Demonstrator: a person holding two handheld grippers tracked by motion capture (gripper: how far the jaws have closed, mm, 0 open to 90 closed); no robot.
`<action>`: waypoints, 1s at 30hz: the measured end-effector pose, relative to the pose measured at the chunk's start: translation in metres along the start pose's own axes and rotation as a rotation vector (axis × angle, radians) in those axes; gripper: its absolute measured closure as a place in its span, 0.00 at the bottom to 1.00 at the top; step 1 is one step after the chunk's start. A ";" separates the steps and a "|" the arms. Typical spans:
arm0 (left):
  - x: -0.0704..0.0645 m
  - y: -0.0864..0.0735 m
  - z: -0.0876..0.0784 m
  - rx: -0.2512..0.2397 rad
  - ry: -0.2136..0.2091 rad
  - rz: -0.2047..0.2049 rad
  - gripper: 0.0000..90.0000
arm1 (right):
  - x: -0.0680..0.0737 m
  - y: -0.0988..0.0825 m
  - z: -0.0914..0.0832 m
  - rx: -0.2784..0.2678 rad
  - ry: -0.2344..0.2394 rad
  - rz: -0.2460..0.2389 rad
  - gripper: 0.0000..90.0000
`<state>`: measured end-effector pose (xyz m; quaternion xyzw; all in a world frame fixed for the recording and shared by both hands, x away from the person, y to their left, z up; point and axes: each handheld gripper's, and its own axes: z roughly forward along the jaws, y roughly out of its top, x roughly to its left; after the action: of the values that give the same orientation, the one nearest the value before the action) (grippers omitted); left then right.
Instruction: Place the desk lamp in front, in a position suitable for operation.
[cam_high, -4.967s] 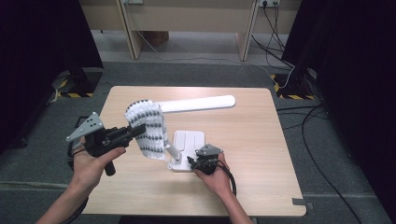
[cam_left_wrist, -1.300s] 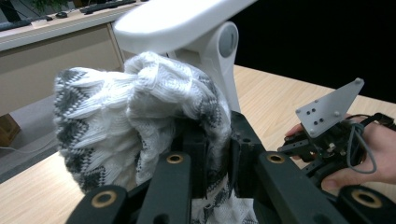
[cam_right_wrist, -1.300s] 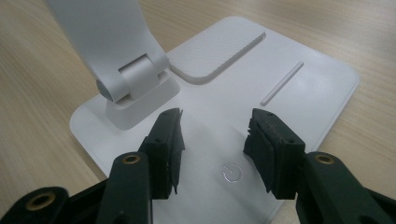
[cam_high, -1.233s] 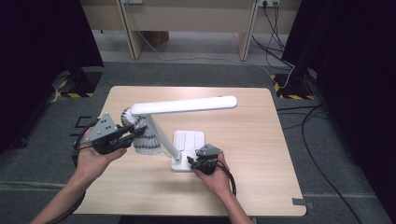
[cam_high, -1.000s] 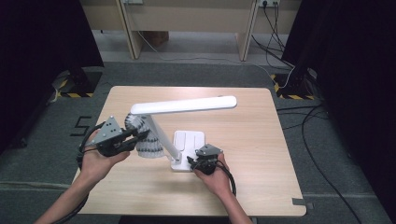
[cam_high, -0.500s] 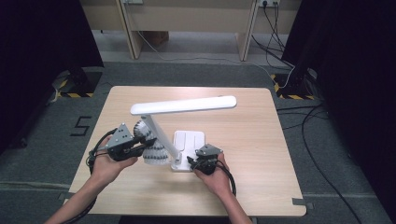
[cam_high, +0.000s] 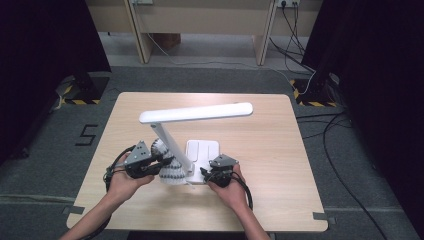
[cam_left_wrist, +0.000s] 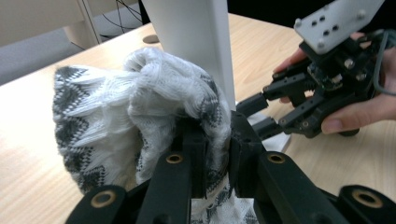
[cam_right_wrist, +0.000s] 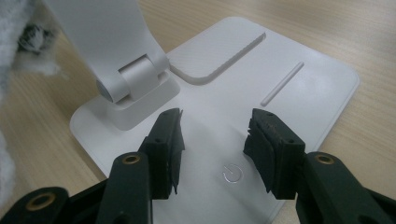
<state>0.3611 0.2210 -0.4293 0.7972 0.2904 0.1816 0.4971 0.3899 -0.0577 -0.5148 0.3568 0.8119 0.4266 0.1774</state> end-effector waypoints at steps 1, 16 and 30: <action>0.000 -0.002 0.002 0.004 -0.002 0.003 0.88 | 0.000 0.000 0.000 0.000 0.000 0.000 0.60; -0.001 -0.022 0.024 0.045 -0.030 -0.017 0.88 | 0.000 0.000 0.000 0.000 0.000 0.000 0.60; -0.005 -0.031 0.032 0.082 -0.068 -0.026 0.88 | 0.000 0.000 0.000 0.000 0.001 0.001 0.60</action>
<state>0.3676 0.2062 -0.4712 0.8189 0.2907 0.1359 0.4758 0.3900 -0.0577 -0.5147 0.3573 0.8118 0.4267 0.1768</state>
